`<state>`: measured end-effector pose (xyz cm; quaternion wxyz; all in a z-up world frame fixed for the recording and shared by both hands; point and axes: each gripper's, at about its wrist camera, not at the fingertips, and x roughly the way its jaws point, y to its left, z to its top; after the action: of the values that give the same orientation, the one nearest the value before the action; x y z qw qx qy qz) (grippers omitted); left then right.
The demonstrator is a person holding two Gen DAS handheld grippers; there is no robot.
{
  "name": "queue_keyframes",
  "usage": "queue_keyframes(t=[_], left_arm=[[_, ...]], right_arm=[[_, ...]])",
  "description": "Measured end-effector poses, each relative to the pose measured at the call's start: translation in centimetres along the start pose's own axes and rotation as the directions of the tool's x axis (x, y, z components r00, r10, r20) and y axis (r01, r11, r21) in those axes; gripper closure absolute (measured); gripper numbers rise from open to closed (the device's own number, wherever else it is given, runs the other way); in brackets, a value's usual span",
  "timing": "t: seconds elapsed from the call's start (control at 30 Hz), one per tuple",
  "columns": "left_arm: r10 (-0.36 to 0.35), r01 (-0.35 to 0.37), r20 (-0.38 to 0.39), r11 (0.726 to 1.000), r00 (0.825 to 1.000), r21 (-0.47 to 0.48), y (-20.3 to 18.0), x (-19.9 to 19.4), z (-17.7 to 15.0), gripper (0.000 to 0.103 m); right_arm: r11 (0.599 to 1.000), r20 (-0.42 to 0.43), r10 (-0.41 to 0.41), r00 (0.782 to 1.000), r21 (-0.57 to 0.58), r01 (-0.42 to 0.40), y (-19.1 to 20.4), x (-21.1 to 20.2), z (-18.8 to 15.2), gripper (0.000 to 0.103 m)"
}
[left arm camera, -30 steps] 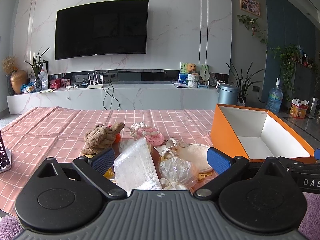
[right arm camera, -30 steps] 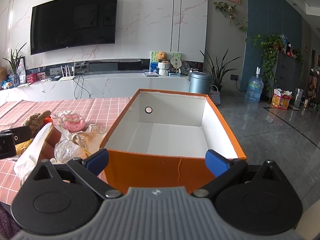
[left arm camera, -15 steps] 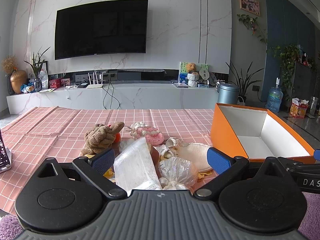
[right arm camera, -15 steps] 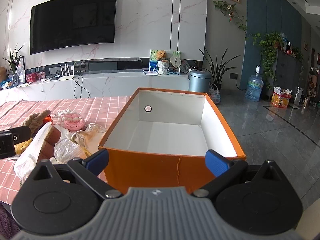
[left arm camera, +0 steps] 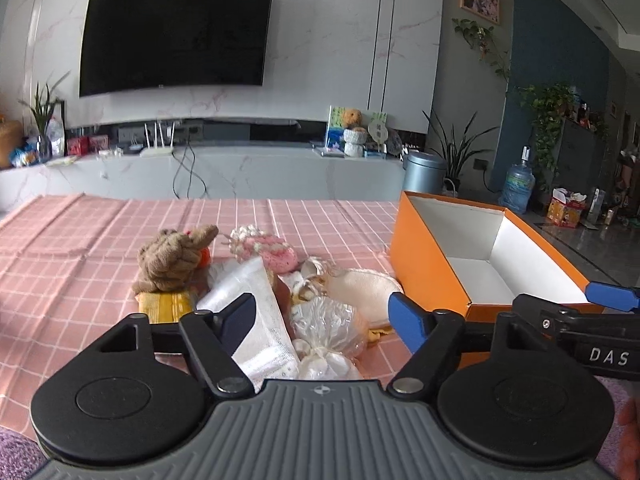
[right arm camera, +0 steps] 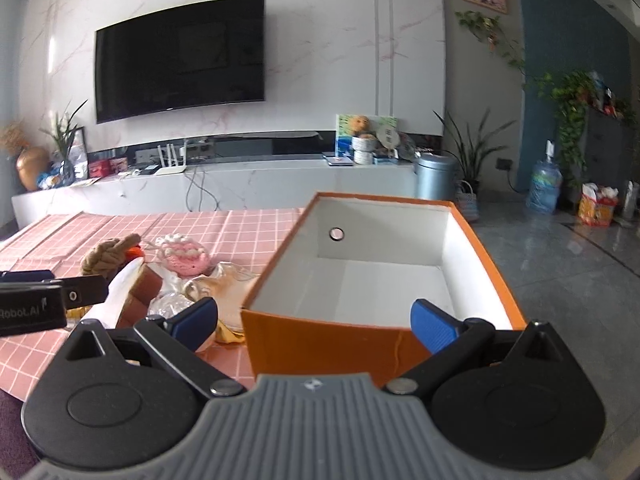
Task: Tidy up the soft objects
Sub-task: 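Reach the left tool into the pile and grasp the clear plastic bag's tie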
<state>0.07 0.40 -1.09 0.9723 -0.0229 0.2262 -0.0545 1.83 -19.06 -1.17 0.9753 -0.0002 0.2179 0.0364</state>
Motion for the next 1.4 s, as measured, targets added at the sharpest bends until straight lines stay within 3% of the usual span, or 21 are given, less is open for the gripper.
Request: queue_keyframes(t=[0.2, 0.47, 0.53, 0.7, 0.8, 0.87, 1.03, 1.27, 1.4], left_arm=[[-0.027, 0.023, -0.104, 0.999, 0.994, -0.046, 1.9, 1.2, 0.7, 0.024], [-0.028, 0.005, -0.199, 0.993, 0.980, -0.117, 4.8, 3.6, 2.3, 0.016], [-0.027, -0.004, -0.226, 0.991, 0.974, -0.134, 5.4, 4.6, 2.7, 0.016], [-0.047, -0.018, -0.330, 0.981, 0.943, -0.192, 6.9, 7.8, 2.4, 0.022], [-0.049, -0.034, -0.361, 0.974, 0.931, -0.222, 7.7, 8.8, 2.0, 0.037], [-0.069, -0.026, -0.369, 0.968, 0.927, -0.248, 8.1, 9.0, 1.6, 0.059], [-0.115, 0.008, -0.352, 0.957, 0.929, -0.290, 8.9, 8.9, 1.1, 0.097], [-0.107, 0.009, -0.284, 0.946, 0.953, -0.325, 10.3, 7.0, 2.0, 0.101], [-0.060, -0.039, -0.311, 0.952, 0.948, -0.303, 11.5, 6.9, 2.1, 0.101]], right_arm=[[0.993, -0.013, 0.084, 0.996, -0.078, -0.085, 1.5, 0.9, 1.5, 0.003], [0.965, -0.048, 0.210, 0.977, -0.148, -0.215, 4.4, 2.5, 2.9, 0.029], [0.957, -0.060, 0.221, 0.973, -0.178, -0.228, 5.6, 2.8, 2.7, 0.040], [0.944, -0.122, 0.256, 0.959, -0.182, -0.275, 7.5, 4.3, 2.4, 0.043], [0.934, -0.155, 0.282, 0.947, -0.180, -0.308, 8.5, 5.2, 2.3, 0.043], [0.930, -0.173, 0.294, 0.940, -0.177, -0.323, 9.1, 5.5, 2.1, 0.043], [0.923, -0.224, 0.317, 0.922, -0.151, -0.354, 10.2, 7.2, 1.6, 0.043], [0.922, -0.262, 0.337, 0.905, -0.106, -0.374, 11.2, 9.4, 1.6, 0.043], [0.914, -0.275, 0.358, 0.892, -0.092, -0.396, 12.0, 10.4, 1.5, 0.047]])
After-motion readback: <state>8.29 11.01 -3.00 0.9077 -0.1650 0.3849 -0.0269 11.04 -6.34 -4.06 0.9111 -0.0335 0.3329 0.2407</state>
